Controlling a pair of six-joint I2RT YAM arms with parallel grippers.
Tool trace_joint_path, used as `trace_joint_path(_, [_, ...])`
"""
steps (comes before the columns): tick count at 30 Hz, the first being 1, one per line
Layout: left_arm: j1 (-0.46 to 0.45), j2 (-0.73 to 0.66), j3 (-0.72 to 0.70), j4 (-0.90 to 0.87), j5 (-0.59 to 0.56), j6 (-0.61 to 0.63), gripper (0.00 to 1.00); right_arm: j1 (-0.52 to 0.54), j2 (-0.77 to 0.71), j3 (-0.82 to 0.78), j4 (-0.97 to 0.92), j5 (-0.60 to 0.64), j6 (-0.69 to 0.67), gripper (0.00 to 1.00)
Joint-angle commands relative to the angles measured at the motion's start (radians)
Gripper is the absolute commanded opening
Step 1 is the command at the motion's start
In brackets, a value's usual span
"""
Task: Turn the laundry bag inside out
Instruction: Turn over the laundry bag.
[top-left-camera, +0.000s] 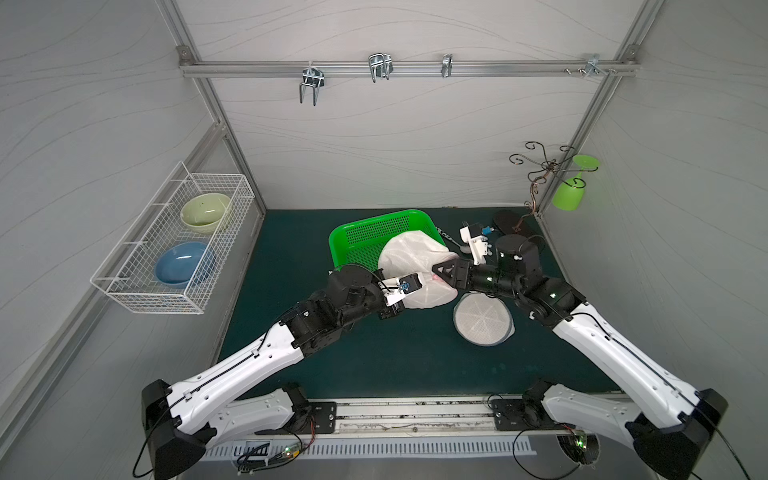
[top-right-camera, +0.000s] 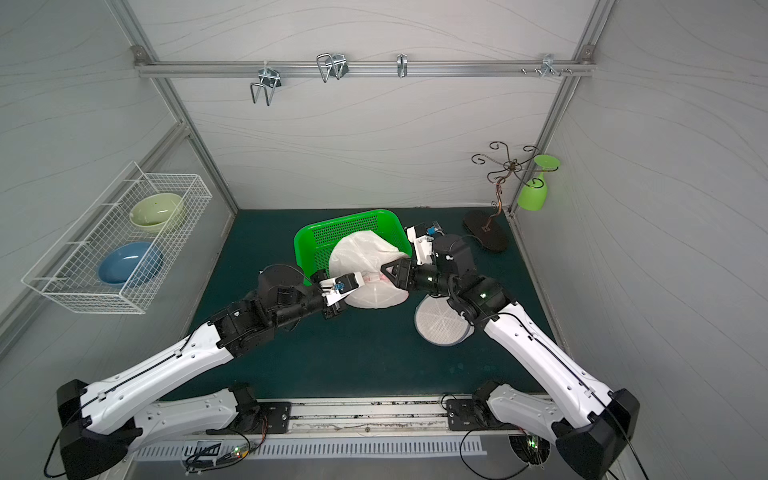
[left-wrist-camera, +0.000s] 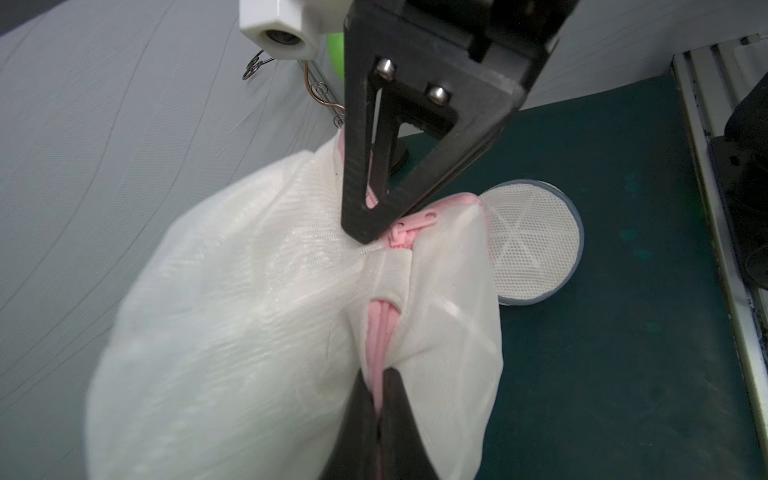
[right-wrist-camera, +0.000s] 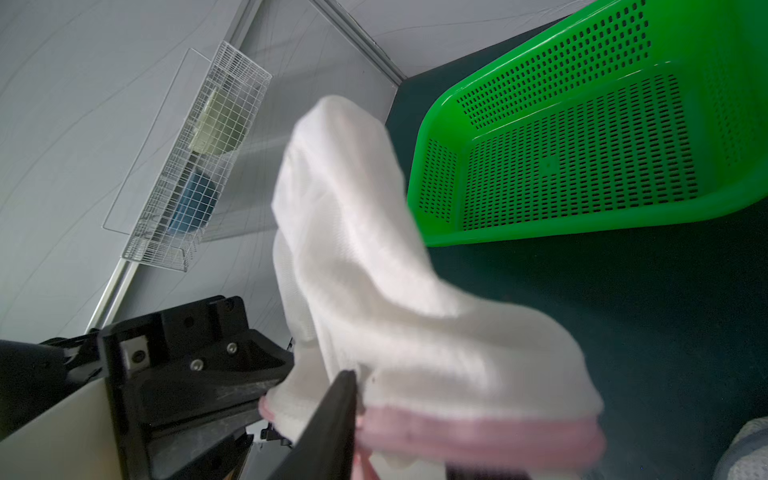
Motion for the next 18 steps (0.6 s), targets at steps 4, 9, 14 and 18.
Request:
trace_joint_path(4, [0.036, -0.024, 0.02, 0.012, 0.044, -0.174, 0.0, -0.185, -0.12, 0.011, -0.252, -0.003, -0.067, 0.58])
trace_joint_path(9, [0.064, -0.067, -0.048, 0.098, 0.065, -0.228, 0.0, -0.287, -0.19, 0.018, -0.267, -0.24, -0.068, 0.51])
trace_joint_path(14, [0.064, -0.079, -0.078, 0.164, 0.083, -0.198, 0.0, -0.282, -0.134, 0.047, -0.158, -0.511, 0.083, 0.37])
trace_joint_path(18, [0.063, -0.096, -0.099, 0.212, 0.091, -0.124, 0.0, -0.267, -0.049, 0.111, -0.213, -0.589, 0.158, 0.34])
